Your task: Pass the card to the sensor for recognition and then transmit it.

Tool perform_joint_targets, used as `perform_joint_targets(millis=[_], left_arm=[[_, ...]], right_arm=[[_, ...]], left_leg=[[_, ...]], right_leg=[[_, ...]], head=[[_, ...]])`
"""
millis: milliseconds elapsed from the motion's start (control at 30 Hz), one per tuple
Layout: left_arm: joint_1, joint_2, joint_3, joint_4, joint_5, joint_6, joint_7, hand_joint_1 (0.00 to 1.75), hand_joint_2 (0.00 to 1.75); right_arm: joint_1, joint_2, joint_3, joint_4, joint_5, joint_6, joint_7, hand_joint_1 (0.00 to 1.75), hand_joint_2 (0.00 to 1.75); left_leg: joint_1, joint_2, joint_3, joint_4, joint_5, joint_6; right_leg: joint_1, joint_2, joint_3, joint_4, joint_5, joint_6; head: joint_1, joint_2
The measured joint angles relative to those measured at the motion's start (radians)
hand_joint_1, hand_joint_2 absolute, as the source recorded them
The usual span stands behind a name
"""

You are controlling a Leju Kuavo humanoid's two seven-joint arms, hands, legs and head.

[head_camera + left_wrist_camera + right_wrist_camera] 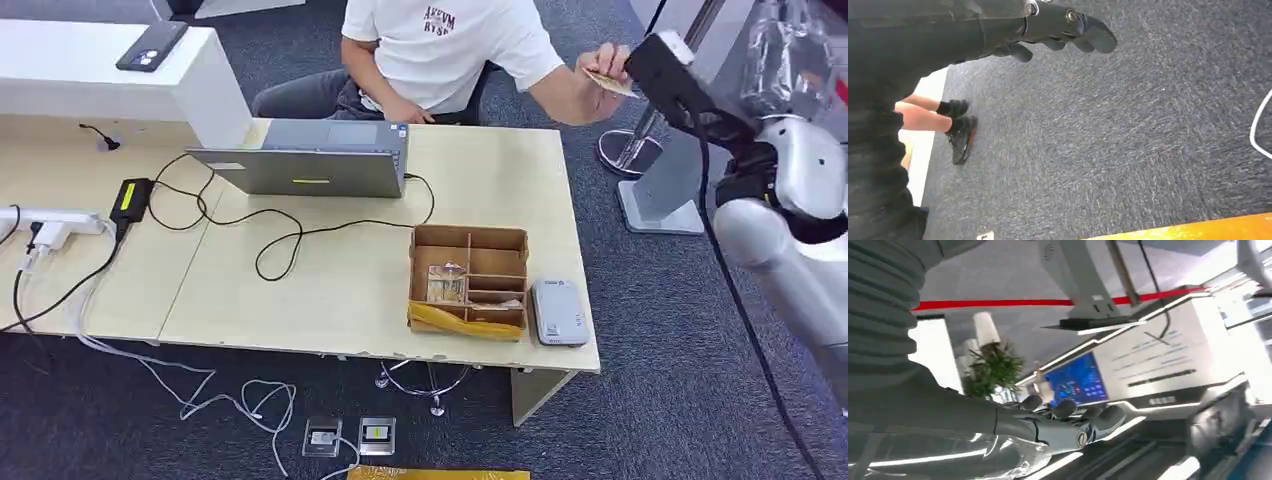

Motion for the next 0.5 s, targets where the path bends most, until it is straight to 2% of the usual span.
perform_joint_targets(millis=[67, 300, 500], left_arm=[[0.000, 0.000, -0.013, -0.001, 0.000, -0.001, 0.006, 0.00, 1.75], [-0.003, 0.002, -0.021, -0.005, 0.000, -0.004, 0.007, 0.00, 1.75], [0.003, 0.004, -0.029, -0.005, 0.000, -0.004, 0.007, 0.00, 1.75]], right_arm=[[-0.022, 0.030, 0.054, 0.011, 0.020, 0.006, -0.045, 0.00, 1.75], [-0.055, 0.234, 0.223, 0.141, 0.048, 0.002, -0.101, 0.00, 1.75], [-0.074, 0.301, 0.286, 0.208, 0.038, -0.003, -0.113, 0.00, 1.75]], left_leg=[[0.000, 0.000, -0.001, 0.000, 0.000, 0.000], [0.005, 0.004, 0.001, 0.000, 0.002, -0.004], [0.006, 0.003, 0.000, 0.000, 0.002, -0.004]], right_leg=[[0.000, 0.000, 0.001, 0.000, 0.001, -0.001], [0.006, 0.003, -0.001, 0.000, 0.003, -0.005], [0.006, 0.003, -0.001, 0.000, 0.003, -0.005]], head=[[0.000, 0.000], [0.000, 0.000], [0.000, 0.000]])
